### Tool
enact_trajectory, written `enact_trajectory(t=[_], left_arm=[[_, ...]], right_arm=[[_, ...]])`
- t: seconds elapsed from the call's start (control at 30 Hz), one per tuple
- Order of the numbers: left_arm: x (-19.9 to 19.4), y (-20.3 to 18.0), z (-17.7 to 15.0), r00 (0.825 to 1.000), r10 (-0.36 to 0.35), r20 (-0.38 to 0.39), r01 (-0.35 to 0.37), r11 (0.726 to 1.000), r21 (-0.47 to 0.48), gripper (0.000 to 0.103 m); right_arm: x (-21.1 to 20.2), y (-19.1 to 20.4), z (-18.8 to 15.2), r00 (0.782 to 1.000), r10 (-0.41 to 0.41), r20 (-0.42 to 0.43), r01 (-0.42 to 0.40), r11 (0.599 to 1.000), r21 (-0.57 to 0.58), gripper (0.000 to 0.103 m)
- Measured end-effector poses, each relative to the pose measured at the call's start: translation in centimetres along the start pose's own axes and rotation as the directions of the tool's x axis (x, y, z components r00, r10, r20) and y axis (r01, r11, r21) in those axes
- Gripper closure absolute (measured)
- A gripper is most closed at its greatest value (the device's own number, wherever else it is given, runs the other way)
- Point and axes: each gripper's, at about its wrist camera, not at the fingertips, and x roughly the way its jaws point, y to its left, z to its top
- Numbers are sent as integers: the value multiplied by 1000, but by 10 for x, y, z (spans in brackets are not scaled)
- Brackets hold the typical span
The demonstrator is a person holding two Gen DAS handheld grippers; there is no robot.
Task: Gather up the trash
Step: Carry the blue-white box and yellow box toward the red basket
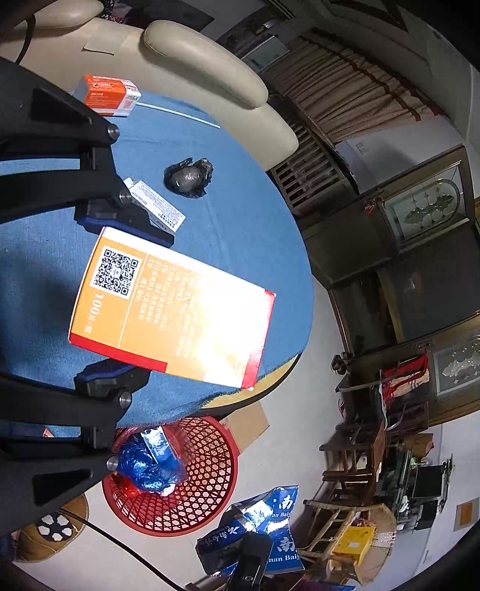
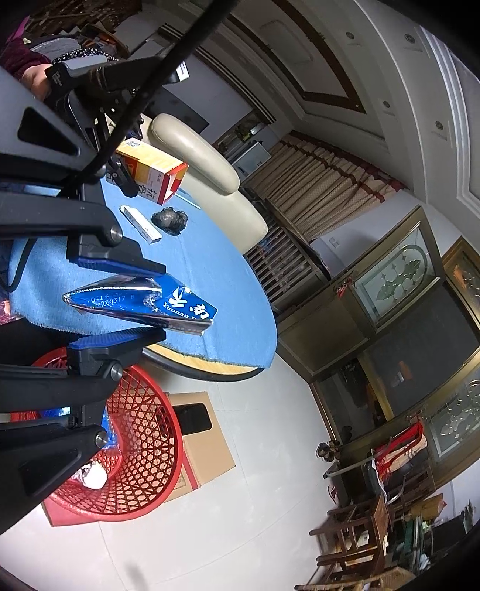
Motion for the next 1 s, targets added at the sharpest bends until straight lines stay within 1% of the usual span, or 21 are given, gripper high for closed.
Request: enact_trajectory(t=[0.17, 0.37, 0.6, 0.7, 0.8, 1.0], left_arm=[[0, -6, 3, 1000, -8, 6, 8, 1000, 17, 47], [1, -18, 10, 1000, -24, 17, 23, 999, 37, 47], [0, -30, 14, 999, -38, 25, 37, 998, 55, 47], [1, -32, 15, 998, -51, 22, 50, 998, 48, 47], [3, -29, 15, 996, -86, 10, 86, 996, 21, 47], [8, -25, 14, 994, -113, -11, 112, 994, -9, 47]], right_arm=[[-3, -6, 0, 1000, -14, 8, 14, 1000, 13, 73], [-9, -12, -1, 997, -66, 28, 65, 998, 18, 73], [-15, -18, 1, 996, -84, 40, 83, 996, 34, 73], [-15, -19, 0, 995, -87, 39, 85, 996, 33, 73], [-15, -17, 0, 996, -87, 36, 86, 996, 28, 73], [-12, -10, 0, 994, -108, 29, 108, 994, 6, 73]])
